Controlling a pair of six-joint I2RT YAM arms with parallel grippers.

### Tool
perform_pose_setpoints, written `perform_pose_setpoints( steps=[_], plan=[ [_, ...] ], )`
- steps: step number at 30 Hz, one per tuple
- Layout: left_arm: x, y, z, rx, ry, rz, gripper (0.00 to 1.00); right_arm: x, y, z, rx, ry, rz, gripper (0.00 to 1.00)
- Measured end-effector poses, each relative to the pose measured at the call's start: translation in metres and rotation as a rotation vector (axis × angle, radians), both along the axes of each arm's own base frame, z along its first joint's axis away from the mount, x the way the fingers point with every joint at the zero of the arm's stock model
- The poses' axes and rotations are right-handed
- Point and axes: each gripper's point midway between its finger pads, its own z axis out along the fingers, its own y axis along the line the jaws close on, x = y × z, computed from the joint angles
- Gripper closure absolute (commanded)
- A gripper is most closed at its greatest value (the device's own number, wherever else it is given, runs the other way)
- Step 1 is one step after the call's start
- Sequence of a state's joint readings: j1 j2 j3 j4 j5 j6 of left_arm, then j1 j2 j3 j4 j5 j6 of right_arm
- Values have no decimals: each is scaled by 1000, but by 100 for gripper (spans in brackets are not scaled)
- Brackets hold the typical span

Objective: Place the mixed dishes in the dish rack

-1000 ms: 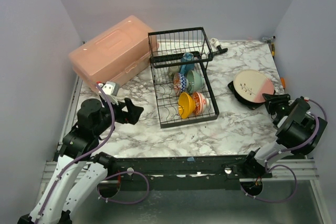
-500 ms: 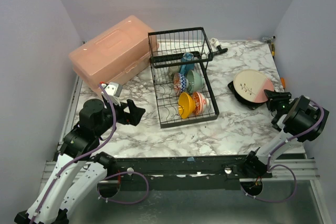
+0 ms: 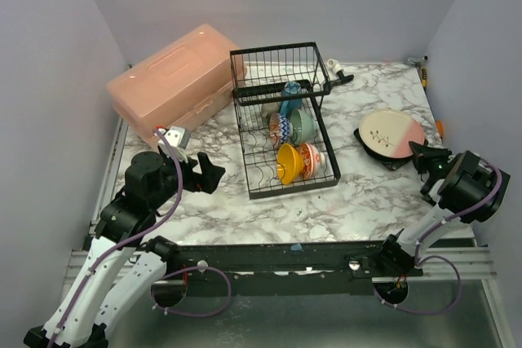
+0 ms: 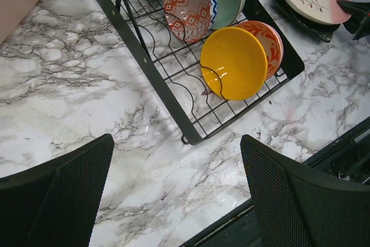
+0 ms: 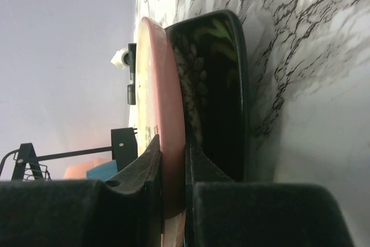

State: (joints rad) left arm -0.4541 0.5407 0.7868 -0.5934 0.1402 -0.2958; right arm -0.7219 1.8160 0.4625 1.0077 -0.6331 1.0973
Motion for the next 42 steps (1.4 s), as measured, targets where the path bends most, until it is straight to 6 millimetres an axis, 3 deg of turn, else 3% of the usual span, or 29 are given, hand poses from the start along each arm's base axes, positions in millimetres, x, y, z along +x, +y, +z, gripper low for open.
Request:
perform_pose_setpoints(
  steps=[4, 14, 23, 27, 30, 33, 42],
  plan=[
    [1, 2, 0, 2, -1, 10, 10, -5, 4, 10, 10, 7, -2, 100],
    [2, 3, 0, 4, -2, 19, 10, -10, 9, 62, -22, -73, -14, 100],
    [3, 4, 0, 4, -1, 21, 10, -20, 19, 68, -1, -10, 4, 100],
    [3, 3, -1, -9, 10, 17, 9, -24, 33, 99, -45, -22, 53, 100],
    [1, -7, -2, -53, 56, -13, 9, -25, 53, 132, -89, -67, 123, 100],
    [-3, -30, 0, -146, 133, -90, 9, -30, 85, 159, -108, -115, 225, 100],
    [-5, -97, 32, -546, 332, -327, 5, -68, 206, 188, -72, -153, 571, 100]
  ],
)
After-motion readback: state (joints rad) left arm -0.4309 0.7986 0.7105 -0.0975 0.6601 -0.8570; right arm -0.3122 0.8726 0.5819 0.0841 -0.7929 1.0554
